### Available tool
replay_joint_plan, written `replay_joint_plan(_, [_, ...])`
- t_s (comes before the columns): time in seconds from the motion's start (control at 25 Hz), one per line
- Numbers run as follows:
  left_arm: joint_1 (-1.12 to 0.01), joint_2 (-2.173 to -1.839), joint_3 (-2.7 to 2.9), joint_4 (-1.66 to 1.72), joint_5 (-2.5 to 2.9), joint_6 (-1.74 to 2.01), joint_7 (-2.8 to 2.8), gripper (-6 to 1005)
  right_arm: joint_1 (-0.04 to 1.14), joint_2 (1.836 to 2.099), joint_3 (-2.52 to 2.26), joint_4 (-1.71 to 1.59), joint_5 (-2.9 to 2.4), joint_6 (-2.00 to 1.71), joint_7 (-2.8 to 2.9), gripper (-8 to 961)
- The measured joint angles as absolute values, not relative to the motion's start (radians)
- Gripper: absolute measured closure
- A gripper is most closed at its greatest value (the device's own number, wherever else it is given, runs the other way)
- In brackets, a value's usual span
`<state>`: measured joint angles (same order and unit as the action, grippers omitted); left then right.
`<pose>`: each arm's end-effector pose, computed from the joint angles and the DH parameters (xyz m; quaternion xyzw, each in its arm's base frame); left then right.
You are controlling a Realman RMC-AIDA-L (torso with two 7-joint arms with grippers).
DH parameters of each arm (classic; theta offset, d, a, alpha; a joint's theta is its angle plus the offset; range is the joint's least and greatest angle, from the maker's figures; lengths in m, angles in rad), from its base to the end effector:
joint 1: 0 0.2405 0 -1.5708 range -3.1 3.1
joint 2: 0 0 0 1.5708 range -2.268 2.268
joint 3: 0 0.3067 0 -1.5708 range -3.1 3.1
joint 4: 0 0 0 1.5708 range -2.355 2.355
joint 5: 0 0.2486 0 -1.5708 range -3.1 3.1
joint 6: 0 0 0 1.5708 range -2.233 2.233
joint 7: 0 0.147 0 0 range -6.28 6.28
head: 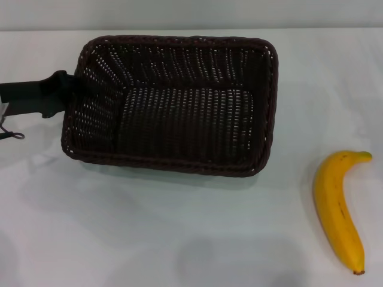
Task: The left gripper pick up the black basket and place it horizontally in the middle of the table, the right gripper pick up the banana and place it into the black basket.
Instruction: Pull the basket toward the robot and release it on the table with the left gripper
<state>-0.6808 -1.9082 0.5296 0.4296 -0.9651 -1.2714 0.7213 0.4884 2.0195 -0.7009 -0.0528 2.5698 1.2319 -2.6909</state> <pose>-0.3615 0.4529 0.0249 -0.6718 -0.6850 -0.2430 0.1431 0.4288 0.3892 0.0286 -0.5983 0.2729 0.3711 0.6556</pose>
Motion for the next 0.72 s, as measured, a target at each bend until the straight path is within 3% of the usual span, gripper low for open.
replay_joint_plan(0.72, [-0.705,-1.933,0.561,0.43,-0.939,-1.21,0.702,765,0.494,2.016,-0.701,-0.087,2.571,1.227,-2.691,125])
